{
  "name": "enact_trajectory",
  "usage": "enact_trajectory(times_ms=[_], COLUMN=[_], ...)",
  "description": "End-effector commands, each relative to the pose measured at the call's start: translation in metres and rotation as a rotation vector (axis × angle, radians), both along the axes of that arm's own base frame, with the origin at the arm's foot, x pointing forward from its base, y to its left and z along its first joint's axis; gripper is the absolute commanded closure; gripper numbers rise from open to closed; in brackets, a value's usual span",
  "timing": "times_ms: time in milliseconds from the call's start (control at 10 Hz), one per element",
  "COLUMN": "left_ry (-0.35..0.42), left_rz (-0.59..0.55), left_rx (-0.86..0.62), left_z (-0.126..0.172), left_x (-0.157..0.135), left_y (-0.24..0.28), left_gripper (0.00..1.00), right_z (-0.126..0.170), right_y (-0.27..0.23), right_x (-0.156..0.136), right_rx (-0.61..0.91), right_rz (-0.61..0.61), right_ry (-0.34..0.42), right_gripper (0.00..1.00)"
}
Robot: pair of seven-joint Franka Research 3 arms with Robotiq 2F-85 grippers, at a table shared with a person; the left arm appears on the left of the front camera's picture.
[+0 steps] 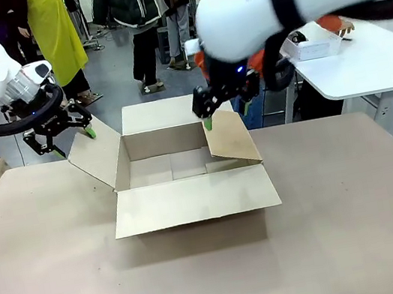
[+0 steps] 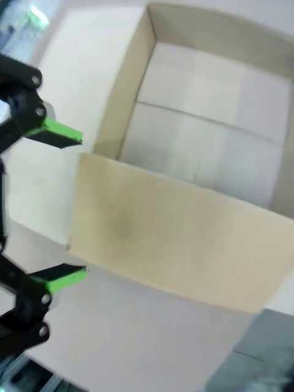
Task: Pack the gift set into the box.
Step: Place both hands on the side flaps of the Package Box and spread them outward.
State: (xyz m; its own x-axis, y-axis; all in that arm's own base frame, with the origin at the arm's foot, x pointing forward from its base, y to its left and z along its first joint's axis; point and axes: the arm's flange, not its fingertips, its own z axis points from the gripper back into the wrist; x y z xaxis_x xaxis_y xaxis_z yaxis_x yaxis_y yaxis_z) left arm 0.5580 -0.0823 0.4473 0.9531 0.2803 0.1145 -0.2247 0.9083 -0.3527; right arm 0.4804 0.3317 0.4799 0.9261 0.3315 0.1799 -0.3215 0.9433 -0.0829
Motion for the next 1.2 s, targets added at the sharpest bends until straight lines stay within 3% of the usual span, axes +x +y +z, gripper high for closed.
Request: enact_trajectory(times_ms=[0, 300, 700, 800, 1100], left_ry=[-0.005, -0.005, -0.005, -0.005, -0.005], left_rz=[0.013, 0.013, 0.013, 0.013, 0.013], left_rx=[0.012, 0.012, 0.012, 0.012, 0.012], left_z=[0.003, 0.003, 0.003, 0.003, 0.003], left_x=[-0.002, -0.002, -0.002, -0.002, -0.002], left_y=[-0.001, -0.001, -0.001, -0.001, -0.001], left_gripper=[0.00, 0.00, 0.00, 0.00, 0.00], right_z=[-0.010, -0.040, -0.071, -0.072, -0.055], right_y=[0.069, 0.100, 0.087, 0.081, 0.060], right_x=[0.034, 0.048, 0.074, 0.077, 0.075], right_rx=[-0.210, -0.352, -0.437, -0.481, -0.493], right_rz=[-0.104, -0.244, -0.343, -0.365, -0.384], right_ry=[0.016, -0.018, -0.071, -0.115, -0.126], right_gripper=[0.00, 0.00, 0.00, 0.00, 0.00])
